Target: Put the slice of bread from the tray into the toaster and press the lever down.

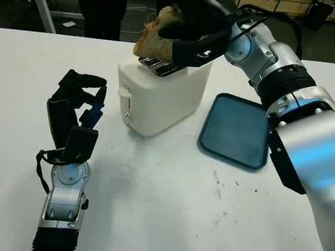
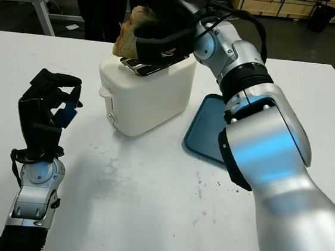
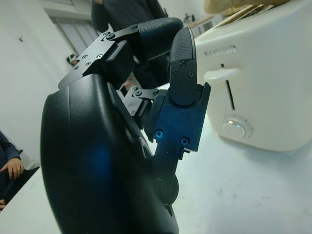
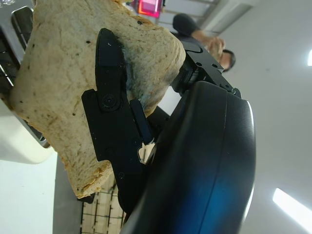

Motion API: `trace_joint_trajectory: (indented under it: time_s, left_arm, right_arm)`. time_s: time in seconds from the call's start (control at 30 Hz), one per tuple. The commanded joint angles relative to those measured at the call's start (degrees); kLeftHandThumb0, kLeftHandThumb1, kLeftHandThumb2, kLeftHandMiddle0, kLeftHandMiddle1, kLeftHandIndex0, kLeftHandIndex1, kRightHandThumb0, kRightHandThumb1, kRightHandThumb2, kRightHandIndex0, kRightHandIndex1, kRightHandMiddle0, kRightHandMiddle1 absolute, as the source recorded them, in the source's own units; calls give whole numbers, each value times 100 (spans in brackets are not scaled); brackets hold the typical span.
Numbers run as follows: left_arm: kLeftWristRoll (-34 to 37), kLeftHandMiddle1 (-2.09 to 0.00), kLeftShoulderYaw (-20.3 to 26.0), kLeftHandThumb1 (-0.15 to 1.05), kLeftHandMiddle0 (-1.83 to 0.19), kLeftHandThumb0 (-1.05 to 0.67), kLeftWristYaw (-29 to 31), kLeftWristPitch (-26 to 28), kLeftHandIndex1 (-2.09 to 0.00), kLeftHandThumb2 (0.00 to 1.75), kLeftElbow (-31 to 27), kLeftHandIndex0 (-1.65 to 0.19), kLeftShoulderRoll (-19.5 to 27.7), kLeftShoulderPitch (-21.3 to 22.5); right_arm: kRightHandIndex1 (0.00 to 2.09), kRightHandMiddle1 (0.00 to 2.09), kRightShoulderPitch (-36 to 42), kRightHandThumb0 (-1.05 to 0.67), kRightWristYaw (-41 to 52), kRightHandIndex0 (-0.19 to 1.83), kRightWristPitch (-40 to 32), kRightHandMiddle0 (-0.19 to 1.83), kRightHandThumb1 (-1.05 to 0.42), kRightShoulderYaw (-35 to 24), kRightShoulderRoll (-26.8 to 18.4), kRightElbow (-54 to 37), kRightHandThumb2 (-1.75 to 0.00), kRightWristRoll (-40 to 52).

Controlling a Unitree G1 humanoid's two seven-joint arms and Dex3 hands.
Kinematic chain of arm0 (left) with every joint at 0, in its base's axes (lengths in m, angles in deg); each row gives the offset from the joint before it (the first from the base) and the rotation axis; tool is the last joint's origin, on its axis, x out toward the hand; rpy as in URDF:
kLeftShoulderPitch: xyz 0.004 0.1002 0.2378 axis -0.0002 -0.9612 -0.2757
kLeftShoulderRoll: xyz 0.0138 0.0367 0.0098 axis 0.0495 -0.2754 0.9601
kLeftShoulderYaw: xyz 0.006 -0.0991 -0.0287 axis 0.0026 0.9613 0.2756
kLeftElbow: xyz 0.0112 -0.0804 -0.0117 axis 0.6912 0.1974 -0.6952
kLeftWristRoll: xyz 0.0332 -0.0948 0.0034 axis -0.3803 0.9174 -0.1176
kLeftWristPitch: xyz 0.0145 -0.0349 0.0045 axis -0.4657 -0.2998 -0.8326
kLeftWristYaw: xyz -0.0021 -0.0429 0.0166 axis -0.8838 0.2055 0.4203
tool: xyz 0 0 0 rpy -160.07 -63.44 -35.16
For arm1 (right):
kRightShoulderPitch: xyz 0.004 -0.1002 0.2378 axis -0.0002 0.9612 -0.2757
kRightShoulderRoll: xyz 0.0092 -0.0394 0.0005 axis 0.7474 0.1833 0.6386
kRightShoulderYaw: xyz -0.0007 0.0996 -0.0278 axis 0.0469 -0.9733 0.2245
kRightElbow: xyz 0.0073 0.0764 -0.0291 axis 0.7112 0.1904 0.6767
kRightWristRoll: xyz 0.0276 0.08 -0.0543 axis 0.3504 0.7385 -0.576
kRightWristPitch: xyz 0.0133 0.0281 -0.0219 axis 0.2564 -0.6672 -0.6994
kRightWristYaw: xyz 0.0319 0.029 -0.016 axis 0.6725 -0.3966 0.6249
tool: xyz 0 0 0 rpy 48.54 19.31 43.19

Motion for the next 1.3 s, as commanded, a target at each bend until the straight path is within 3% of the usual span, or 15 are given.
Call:
trace_joint_trajectory:
  time_s: [0.0, 0.53, 1.27]
  left_arm:
    - [-25, -163, -31, 92, -68, -44, 28, 24, -123, 24, -47, -62, 2, 58]
    - [-8, -163, -38, 92, -69, -46, 27, 58, -123, 24, -47, -63, -7, 50]
    - [-44, -164, -60, 92, -68, -44, 8, 49, -124, 24, -42, -62, 0, 70]
  right_arm:
    - [175, 175, 108, -51, -88, 115, -77, 89, -92, 34, -1, 35, -47, -48]
    - [175, 175, 135, -52, 241, 107, -65, 82, -92, -71, -156, 45, -49, 66]
    - [175, 175, 287, -46, 22, 105, -193, 80, -92, 248, -638, 66, -40, -305]
